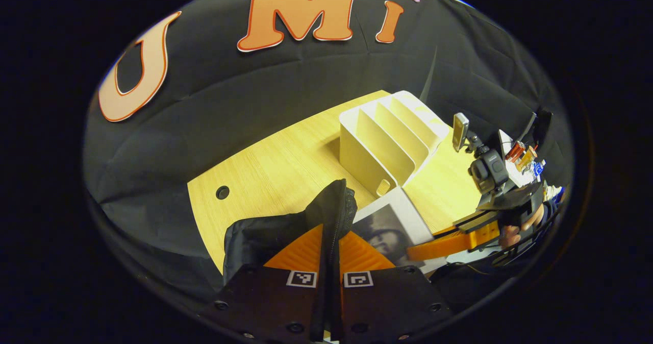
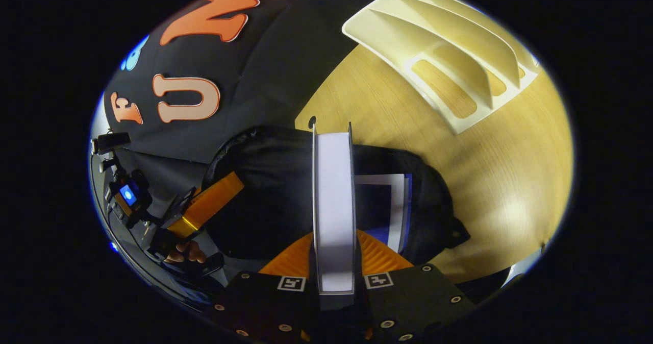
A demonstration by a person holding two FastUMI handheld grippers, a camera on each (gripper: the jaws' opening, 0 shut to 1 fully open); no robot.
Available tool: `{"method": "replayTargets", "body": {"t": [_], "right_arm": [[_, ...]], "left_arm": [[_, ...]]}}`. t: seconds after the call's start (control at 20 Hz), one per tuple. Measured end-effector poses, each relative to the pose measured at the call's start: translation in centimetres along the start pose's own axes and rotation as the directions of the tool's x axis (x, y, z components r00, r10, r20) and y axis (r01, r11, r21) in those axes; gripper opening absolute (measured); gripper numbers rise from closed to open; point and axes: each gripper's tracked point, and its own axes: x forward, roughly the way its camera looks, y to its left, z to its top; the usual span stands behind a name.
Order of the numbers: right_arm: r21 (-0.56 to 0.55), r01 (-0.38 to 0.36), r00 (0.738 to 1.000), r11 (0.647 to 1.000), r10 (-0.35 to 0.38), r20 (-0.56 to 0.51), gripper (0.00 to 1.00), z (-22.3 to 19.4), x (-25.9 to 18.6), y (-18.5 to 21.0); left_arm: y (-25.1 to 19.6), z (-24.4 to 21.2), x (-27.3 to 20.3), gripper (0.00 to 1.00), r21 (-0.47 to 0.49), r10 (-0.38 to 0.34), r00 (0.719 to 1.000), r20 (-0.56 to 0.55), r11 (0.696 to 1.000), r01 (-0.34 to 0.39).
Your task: Open the schoolbag, grab two books from the bookshelf and put them into the schoolbag.
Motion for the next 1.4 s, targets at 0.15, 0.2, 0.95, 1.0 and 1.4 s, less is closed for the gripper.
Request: {"method": "replayTargets", "body": {"t": [0.15, 0.2, 0.95, 1.0, 1.4], "right_arm": [[0.005, -0.023, 1.000, 1.000, 0.023, 0.020, 0.27, -0.5, 2.6, 0.7], [0.019, -0.033, 0.999, 0.999, 0.032, 0.034, 0.27, -0.5, 3.3, 0.9], [-0.137, 0.164, 0.974, 0.977, -0.183, -0.138, 0.39, -2.0, 5.4, -3.9], [-0.171, 0.178, 0.966, 0.969, -0.205, -0.158, 0.51, -2.2, 5.1, -4.4], [-0.262, 0.112, 0.975, 0.958, -0.157, -0.158, 0.97, 0.2, 0.1, -4.4]], "left_arm": [[-0.2, 0.4, 0.0, 0.05, 0.006, -0.002, 1.000, 0.011, 1.000, 0.001], [-0.2, 0.5, 0.0, 0.05, 0.009, 0.000, 1.000, 0.014, 1.000, 0.000], [0.6, -0.9, 0.8, 0.05, 0.019, 0.105, 0.994, 0.015, 0.994, -0.105], [0.3, -0.9, 0.9, 0.05, 0.011, 0.118, 0.993, 0.012, 0.993, -0.119], [-1.0, -1.7, 1.6, 0.06, -0.058, 0.249, 0.968, -0.014, 0.967, -0.250]]}}
